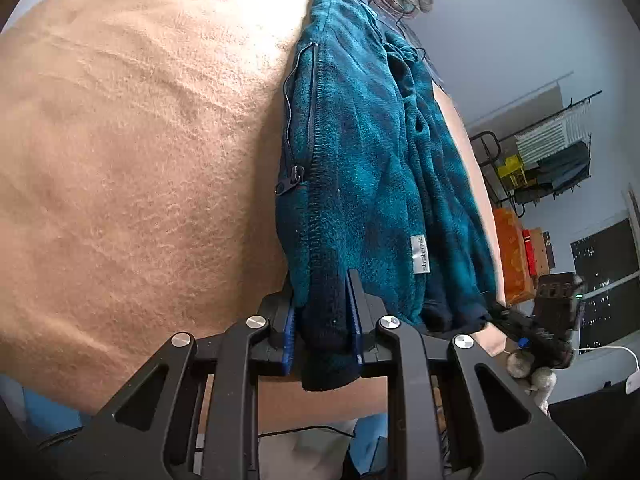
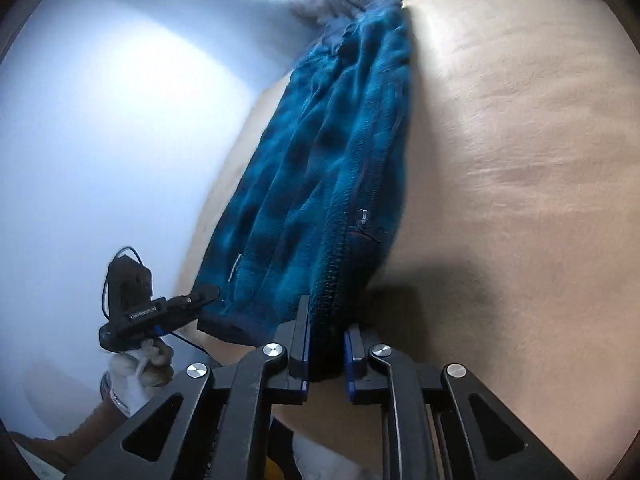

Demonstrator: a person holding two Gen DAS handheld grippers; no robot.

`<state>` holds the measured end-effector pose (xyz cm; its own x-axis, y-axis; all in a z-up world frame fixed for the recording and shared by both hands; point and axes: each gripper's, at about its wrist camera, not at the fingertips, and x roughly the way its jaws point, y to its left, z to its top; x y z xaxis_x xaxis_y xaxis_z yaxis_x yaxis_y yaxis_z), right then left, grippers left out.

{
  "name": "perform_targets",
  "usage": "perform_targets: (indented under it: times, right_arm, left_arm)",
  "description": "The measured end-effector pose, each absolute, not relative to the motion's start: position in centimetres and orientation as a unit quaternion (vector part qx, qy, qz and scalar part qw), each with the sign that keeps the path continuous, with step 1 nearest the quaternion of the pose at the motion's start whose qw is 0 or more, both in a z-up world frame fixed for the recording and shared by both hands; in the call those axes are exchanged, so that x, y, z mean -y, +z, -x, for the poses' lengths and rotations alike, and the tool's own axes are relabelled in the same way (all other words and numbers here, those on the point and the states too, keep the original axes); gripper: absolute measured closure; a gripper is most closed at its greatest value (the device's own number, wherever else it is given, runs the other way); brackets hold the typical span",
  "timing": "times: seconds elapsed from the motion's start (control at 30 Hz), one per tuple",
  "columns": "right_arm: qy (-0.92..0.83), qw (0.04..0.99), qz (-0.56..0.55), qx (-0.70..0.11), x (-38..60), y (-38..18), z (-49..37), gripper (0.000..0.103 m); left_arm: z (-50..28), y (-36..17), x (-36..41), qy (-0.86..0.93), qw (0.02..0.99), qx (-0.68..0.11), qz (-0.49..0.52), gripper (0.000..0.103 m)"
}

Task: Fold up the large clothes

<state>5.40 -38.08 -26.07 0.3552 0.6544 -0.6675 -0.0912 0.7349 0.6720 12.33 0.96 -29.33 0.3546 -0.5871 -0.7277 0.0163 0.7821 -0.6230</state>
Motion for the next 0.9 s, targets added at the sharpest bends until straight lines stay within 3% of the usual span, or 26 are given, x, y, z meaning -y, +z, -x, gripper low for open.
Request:
perform_targets:
  times: [0.07,0.1,0.17,0.2,0.27,0.33,0.47,0.57,0.67,0.9]
  right_arm:
    - [0.229,0.768,-0.262,-0.538,37.9,-28.0,-5.4,0.094]
    - [0.236,0.767,-0.274,-0.53,38.2,-28.2,-5.5,0.092]
    - [0.24,0.763,-0.285,-0.529,38.7,-27.9,-5.5,0.079]
    - [0.241,0.766,-0.28,-0.526,39.0,-27.5,-5.5,0.064]
    - [0.241,0.776,-0.266,-0.518,39.3,-26.9,-5.5,0.053]
    - [0.25,0.772,-0.264,-0.521,39.4,-27.0,-5.8,0.05]
    - [0.284,0.757,-0.27,-0.523,38.1,-27.9,-7.2,0.05]
    - [0.306,0.742,-0.271,-0.531,37.0,-28.1,-8.1,0.074]
    - [0.314,0.747,-0.267,-0.522,36.4,-27.3,-8.3,0.085]
    - [0.336,0.746,-0.324,-0.475,37.5,-24.3,-9.2,0.092]
  left_arm:
    - [-12.5,-29.8,-1.1,-0.191,0.771,-0.539,0.28,0.081]
    - [-12.6,-30.0,-1.2,-0.188,0.767,-0.542,0.287,0.075]
    - [-12.6,-30.2,-1.4,-0.191,0.76,-0.545,0.297,0.073]
    - [-12.6,-30.2,-1.4,-0.191,0.76,-0.546,0.296,0.073]
    - [-12.7,-30.3,-1.1,-0.196,0.758,-0.549,0.291,0.073]
    - [-12.6,-30.5,-0.7,-0.2,0.756,-0.553,0.288,0.072]
    - [-12.5,-30.5,-0.2,-0.207,0.755,-0.555,0.281,0.072]
    - [-12.7,-30.0,0.1,-0.207,0.756,-0.554,0.28,0.08]
    - [-12.9,-29.0,-0.1,-0.213,0.754,-0.546,0.297,0.087]
    - [-14.5,-25.2,0.3,-0.243,0.755,-0.512,0.331,0.088]
